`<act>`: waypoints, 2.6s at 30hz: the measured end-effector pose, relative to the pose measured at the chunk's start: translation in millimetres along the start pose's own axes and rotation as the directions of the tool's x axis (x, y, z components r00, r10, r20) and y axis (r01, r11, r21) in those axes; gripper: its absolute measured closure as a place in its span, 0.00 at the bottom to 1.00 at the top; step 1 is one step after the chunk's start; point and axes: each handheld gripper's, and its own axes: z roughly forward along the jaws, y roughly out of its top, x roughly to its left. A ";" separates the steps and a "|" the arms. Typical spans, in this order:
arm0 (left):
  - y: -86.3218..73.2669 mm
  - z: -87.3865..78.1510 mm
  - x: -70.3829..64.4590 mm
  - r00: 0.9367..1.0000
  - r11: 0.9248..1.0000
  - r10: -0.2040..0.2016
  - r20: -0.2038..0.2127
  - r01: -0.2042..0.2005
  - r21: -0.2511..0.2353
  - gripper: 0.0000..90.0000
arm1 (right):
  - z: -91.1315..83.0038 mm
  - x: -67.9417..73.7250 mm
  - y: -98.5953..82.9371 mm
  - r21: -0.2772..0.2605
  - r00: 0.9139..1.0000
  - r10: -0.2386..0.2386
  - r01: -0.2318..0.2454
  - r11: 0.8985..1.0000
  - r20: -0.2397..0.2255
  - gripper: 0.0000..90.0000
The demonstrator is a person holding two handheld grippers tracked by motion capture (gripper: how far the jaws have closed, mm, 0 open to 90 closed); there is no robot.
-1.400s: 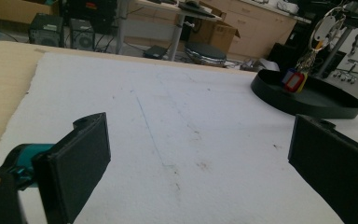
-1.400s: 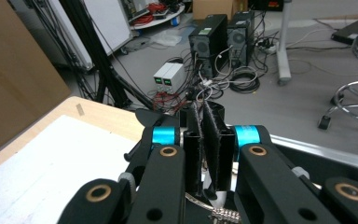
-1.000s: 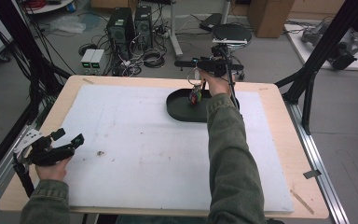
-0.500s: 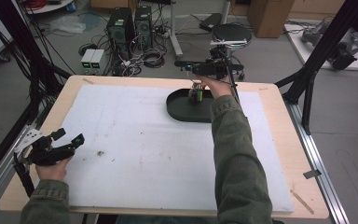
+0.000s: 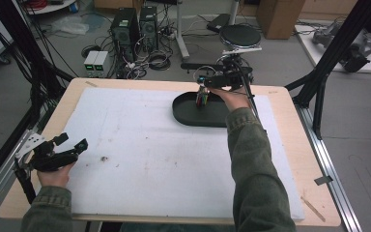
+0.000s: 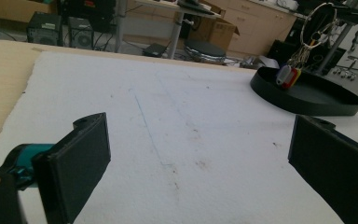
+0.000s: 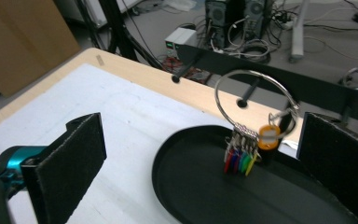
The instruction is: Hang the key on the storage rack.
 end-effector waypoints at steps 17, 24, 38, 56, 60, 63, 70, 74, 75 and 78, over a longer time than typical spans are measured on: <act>-0.4 1.2 0.1 1.000 1.000 -0.004 0.004 0.004 0.017 0.07 | -25.7 2.3 -22.6 0.000 0.995 -0.069 0.069 0.998 0.069 0.00; -0.5 1.0 1.6 1.000 1.000 -0.006 0.002 0.006 0.022 0.07 | -37.0 -4.3 -39.8 0.007 0.994 -0.071 0.070 0.998 0.079 0.00; -0.7 0.3 1.8 1.000 1.000 0.002 -0.006 -0.002 0.031 0.07 | -65.9 -14.7 -77.6 -0.010 0.994 -0.042 0.044 0.999 0.096 0.00; -1.0 1.7 -2.6 0.999 0.998 0.042 -0.009 -0.042 0.052 0.07 | -86.0 -22.5 -123.8 -0.049 0.994 -0.010 0.015 0.999 0.112 0.00; -1.0 1.3 -2.9 0.999 0.998 0.045 -0.008 -0.044 0.053 0.07 | -90.9 -25.5 -132.9 -0.052 0.992 -0.006 0.013 0.999 0.130 0.00; -0.9 1.0 -2.6 0.999 0.997 0.047 -0.009 -0.046 0.055 0.07 | -94.1 -27.4 -139.0 -0.058 0.991 0.008 0.000 0.998 0.135 0.00; -1.1 1.1 -3.2 0.999 0.997 0.046 -0.007 -0.046 0.055 0.07 | -101.3 -32.6 -160.2 -0.073 0.988 0.035 -0.024 0.997 0.151 0.00; -1.1 0.7 -3.7 0.999 0.997 0.051 -0.007 -0.050 0.060 0.07 | -104.2 -34.1 -170.2 -0.080 0.987 0.045 -0.033 0.996 0.151 0.00; -1.1 0.7 -3.8 0.999 0.997 0.053 -0.008 -0.052 0.060 0.07 | -104.4 -34.8 -172.2 -0.081 0.988 0.045 -0.034 0.996 0.147 0.00; -1.2 0.6 -5.2 0.997 0.995 0.072 -0.016 -0.071 0.066 0.07 | -104.8 -36.5 -180.4 -0.074 0.987 0.056 -0.046 0.996 0.147 0.00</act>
